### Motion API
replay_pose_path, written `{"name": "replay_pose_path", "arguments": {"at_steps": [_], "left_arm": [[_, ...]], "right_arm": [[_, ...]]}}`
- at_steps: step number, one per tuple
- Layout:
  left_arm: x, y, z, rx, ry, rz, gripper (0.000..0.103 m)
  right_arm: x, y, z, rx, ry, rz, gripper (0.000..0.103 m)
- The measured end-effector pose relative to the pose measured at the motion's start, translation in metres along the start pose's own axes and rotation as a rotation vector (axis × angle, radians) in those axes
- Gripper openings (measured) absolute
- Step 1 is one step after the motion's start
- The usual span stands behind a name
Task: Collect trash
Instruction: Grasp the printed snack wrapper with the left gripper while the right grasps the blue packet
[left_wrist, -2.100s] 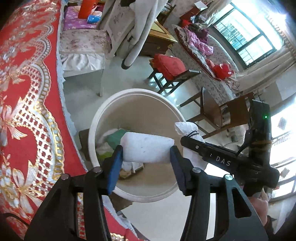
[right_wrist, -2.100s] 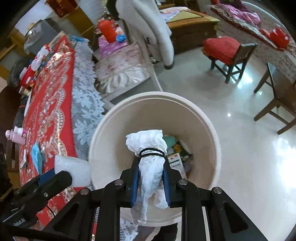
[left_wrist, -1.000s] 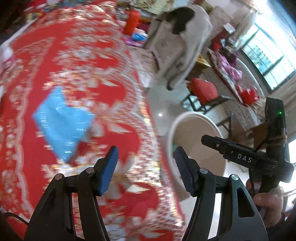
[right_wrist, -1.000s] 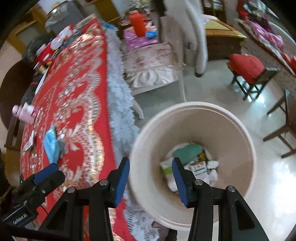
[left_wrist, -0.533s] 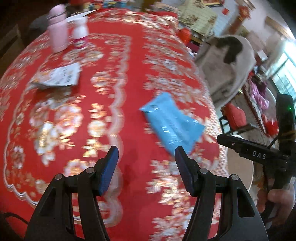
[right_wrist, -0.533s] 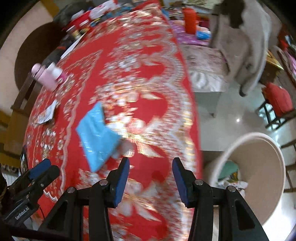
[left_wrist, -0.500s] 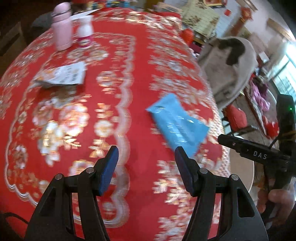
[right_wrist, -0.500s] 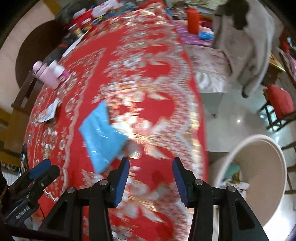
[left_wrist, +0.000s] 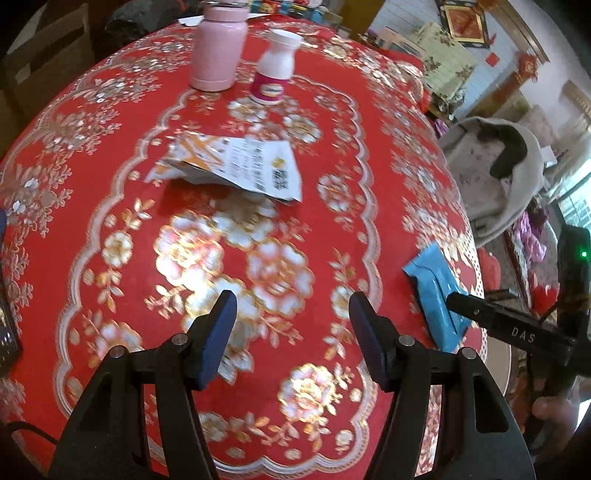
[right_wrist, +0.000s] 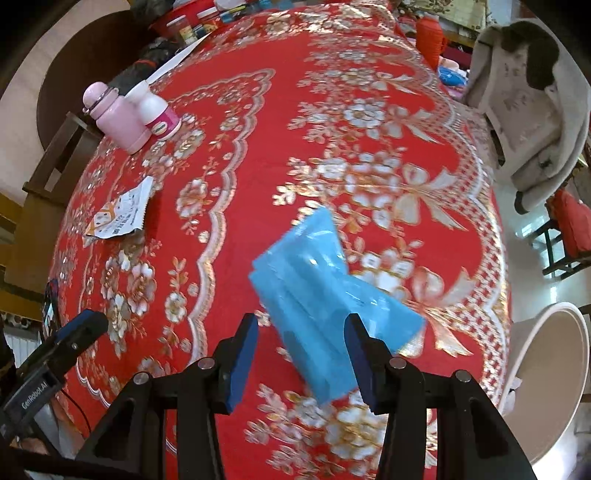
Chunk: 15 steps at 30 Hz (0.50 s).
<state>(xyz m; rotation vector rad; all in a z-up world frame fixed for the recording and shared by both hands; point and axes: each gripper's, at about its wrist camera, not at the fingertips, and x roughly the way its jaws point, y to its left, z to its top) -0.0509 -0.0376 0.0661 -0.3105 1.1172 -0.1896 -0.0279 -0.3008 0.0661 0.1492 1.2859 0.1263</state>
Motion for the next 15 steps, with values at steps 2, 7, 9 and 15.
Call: {"name": "replay_pose_path", "arguments": {"at_steps": [2,7,9,15], "left_arm": [[0.0,0.007,0.006,-0.012,-0.003,-0.002,0.062],[0.001,0.02,0.025,-0.028,-0.008,-0.01,0.062],[0.0,0.024,0.036,-0.027,-0.015,-0.011,0.062],[-0.004,0.033,0.083,-0.019,-0.075,0.007,0.062]], "right_arm": [[0.003,0.006,0.004,-0.001,0.003,-0.002,0.047],[0.007,0.017,0.016,-0.002,0.005,-0.011,0.051],[0.008,0.018,0.021,0.006,0.004,-0.013,0.053],[0.011,0.02,0.032,0.023,0.006,-0.019,0.054]]}}
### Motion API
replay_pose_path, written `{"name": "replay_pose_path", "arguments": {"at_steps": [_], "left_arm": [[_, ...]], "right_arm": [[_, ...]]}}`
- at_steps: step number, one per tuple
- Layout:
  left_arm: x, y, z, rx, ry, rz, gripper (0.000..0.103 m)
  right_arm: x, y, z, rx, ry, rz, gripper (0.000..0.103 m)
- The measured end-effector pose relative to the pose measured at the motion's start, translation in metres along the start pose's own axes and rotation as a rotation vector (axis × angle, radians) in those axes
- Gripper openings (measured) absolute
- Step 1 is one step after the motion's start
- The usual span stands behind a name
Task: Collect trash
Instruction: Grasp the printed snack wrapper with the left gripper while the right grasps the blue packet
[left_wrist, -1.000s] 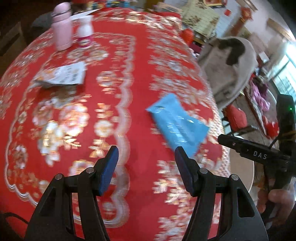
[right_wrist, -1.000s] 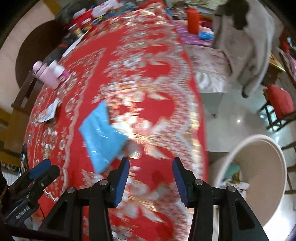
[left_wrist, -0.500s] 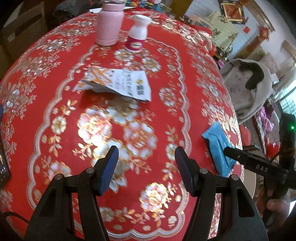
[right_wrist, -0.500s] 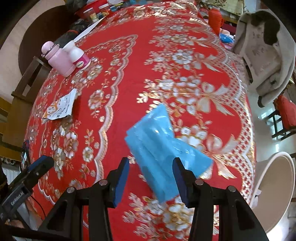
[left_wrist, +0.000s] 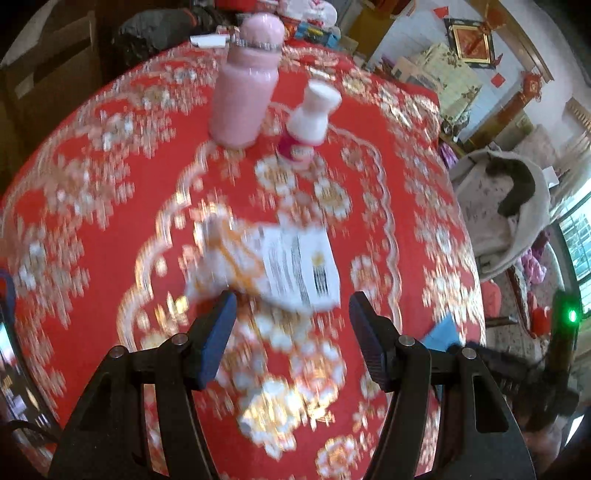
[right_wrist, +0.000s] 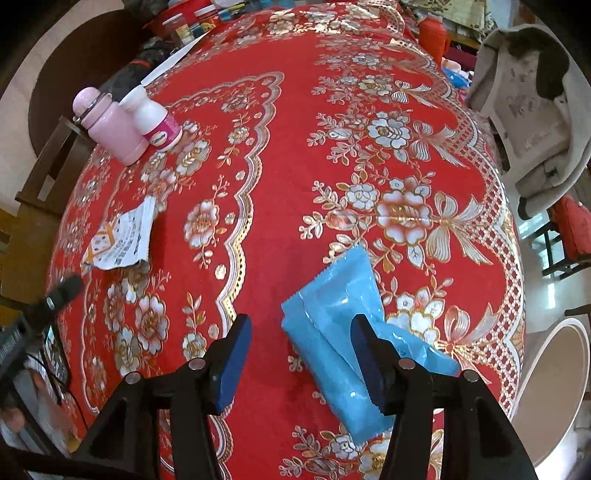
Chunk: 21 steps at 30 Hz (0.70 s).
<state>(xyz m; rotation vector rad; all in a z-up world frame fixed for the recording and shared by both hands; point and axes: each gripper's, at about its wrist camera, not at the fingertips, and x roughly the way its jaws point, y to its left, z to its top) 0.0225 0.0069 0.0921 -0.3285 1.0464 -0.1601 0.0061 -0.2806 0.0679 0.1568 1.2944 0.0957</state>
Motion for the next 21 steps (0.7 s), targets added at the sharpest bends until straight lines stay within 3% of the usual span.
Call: {"name": "replay_pose_path", "arguments": {"at_steps": [10,21], "left_arm": [[0.056,0.013,0.066,0.063,0.05,0.097,0.062],[0.097,0.032,0.06,0.107,0.168,0.166,0.062]], "right_arm": [[0.006,-0.007,0.008,0.037,0.007,-0.007,0.055],[0.009,-0.037,0.008,0.121,0.006,0.005,0.055]]}}
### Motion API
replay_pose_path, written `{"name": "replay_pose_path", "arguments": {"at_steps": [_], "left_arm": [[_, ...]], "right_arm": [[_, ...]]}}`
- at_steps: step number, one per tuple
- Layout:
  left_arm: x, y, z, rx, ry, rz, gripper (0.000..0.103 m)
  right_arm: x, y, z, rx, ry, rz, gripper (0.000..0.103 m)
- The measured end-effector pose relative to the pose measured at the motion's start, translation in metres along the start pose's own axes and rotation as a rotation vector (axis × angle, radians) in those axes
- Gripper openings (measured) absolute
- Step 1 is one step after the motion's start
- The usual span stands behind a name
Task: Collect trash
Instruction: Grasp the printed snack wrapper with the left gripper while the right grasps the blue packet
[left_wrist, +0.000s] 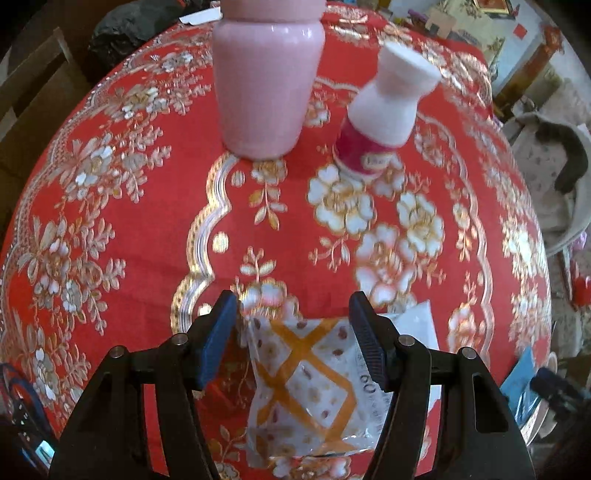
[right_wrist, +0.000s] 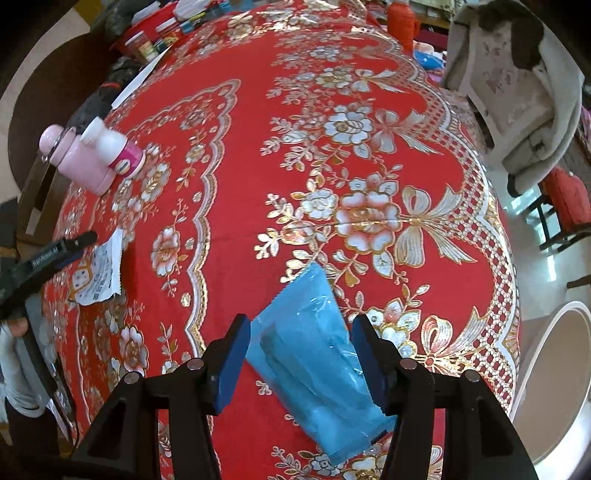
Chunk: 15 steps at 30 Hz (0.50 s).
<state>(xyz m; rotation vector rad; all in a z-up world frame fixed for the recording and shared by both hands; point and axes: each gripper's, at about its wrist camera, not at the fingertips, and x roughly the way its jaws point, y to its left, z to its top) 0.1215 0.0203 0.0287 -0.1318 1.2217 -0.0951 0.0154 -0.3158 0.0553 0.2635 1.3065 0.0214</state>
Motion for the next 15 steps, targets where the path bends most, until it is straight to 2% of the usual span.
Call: {"name": "replay_pose_path", "arguments": {"at_steps": [9,15], "left_arm": [[-0.012,-0.002,-0.045,-0.04,0.063,-0.063,0.062],[-0.024,-0.02,-0.082,-0.027,0.104,-0.138,0.062]], "right_arm": [[0.001,-0.005,0.0,-0.008,0.004,0.027,0.056],[-0.004,-0.008,-0.001,-0.015,-0.006,0.049,0.058]]}}
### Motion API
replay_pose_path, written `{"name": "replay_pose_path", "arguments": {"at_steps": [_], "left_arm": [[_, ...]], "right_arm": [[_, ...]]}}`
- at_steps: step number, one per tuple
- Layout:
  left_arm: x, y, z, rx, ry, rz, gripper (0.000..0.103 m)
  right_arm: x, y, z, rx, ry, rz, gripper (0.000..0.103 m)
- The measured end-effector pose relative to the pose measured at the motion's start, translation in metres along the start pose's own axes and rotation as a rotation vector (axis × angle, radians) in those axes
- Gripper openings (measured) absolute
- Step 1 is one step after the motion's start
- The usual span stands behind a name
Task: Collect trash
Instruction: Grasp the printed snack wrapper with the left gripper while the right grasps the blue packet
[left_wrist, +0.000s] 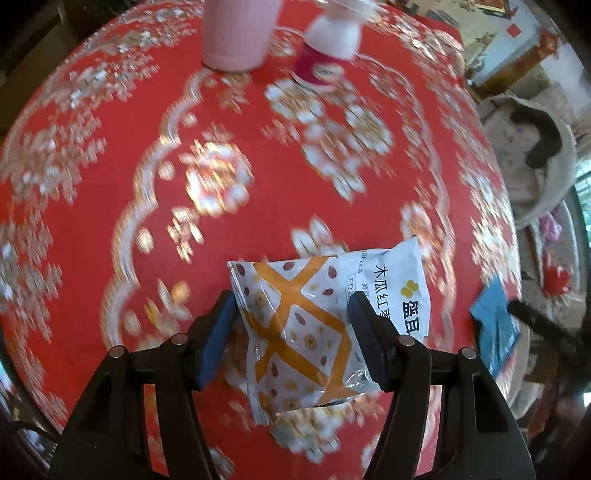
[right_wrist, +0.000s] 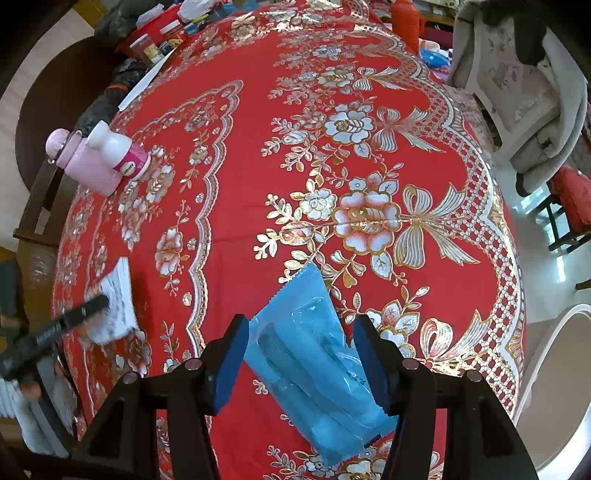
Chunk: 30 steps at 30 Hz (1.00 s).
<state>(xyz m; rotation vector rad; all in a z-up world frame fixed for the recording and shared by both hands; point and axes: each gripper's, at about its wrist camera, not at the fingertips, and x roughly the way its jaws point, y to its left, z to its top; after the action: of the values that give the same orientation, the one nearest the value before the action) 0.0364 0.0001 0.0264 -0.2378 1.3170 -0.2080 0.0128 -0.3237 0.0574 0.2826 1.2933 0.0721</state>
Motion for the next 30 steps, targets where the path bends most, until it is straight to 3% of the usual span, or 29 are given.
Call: {"name": "replay_pose_path", "arguments": {"at_steps": [8,14,17,22,30], "left_arm": [[-0.014,-0.017,-0.03,0.028,0.03,-0.073,0.062],[-0.02,-0.022,-0.024,0.015,-0.022,-0.1,0.062],[-0.02,-0.026,-0.019,0.032,-0.048,-0.075,0.062],[-0.022,-0.026,-0.002,0.069,-0.083,-0.099,0.062],[0.004,-0.028,0.008,0.193,0.055,-0.113,0.062]], "right_arm": [[-0.011,-0.019,-0.008,0.015,-0.016,0.023,0.064],[-0.003,-0.02,-0.024,-0.068,0.017,-0.019,0.068],[0.004,-0.015,-0.031,-0.113,0.034,-0.019,0.069],[0.011,-0.002,-0.041,-0.19,0.046,-0.014,0.071],[0.016,0.012,-0.051,-0.254,0.045,-0.029,0.072]]}}
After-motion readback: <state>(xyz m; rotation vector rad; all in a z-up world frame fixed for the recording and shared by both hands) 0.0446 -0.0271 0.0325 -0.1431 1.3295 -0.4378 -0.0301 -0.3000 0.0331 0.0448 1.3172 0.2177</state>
